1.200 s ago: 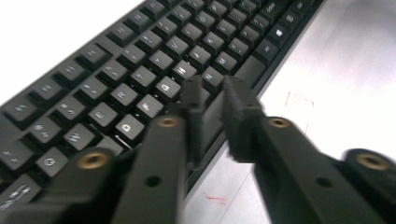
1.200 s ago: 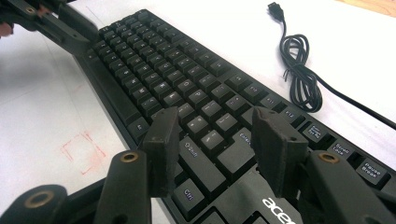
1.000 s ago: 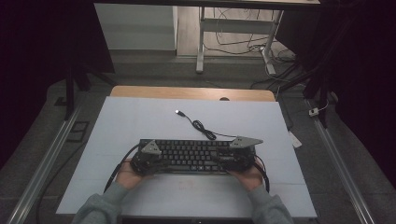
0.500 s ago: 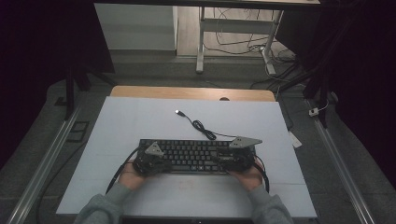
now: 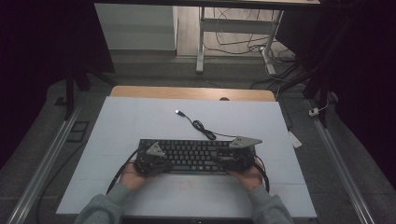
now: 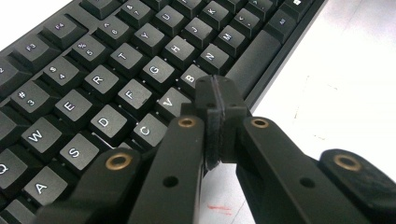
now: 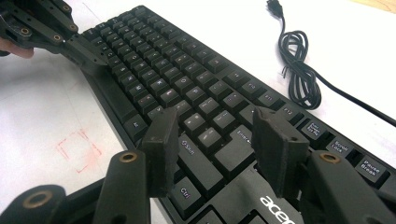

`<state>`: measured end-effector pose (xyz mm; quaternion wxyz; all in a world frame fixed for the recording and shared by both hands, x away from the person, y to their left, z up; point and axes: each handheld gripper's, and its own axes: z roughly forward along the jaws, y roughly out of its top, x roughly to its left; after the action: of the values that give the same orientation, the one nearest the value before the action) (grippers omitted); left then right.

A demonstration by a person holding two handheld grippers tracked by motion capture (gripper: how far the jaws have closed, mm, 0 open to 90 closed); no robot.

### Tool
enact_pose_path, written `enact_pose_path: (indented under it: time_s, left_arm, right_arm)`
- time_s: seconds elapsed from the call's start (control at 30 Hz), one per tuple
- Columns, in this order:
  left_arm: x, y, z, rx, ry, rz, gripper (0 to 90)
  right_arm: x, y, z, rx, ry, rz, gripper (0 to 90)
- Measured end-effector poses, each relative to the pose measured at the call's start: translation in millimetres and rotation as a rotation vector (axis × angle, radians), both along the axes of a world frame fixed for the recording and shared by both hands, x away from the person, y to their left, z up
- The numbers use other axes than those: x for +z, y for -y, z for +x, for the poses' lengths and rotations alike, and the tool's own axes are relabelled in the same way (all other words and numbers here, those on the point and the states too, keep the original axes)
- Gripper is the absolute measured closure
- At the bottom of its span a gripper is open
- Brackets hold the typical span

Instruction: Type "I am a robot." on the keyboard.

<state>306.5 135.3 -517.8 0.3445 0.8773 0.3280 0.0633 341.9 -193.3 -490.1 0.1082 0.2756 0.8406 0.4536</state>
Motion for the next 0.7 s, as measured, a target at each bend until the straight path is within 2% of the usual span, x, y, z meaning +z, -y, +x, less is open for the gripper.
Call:
enact_pose_path:
  time_s: [0.07,0.27,0.53,0.63,0.7]
  left_arm:
    - [-2.0,1.7,-0.2,-0.002,0.006,0.019,89.1]
    - [-0.5,1.2,-1.3,0.003,0.015,0.009,89.1]
    - [17.1,-15.4,-5.3,0.044,0.051,-0.099,87.9]
    - [20.8,-21.1,-7.6,0.063,0.055,-0.117,80.9]
    - [23.4,-24.6,-9.0,0.083,0.06,-0.122,72.8]
  right_arm:
    - [-0.2,0.0,0.1,0.0,-0.001,0.0,51.6]
    - [-0.1,-0.5,-0.4,-0.002,0.001,-0.005,51.6]
    - [-0.1,1.8,0.1,-0.005,-0.001,0.001,51.6]
    - [0.5,3.2,-1.1,-0.011,0.0,0.002,51.6]
    - [0.4,3.8,-1.8,-0.011,0.003,0.009,51.6]
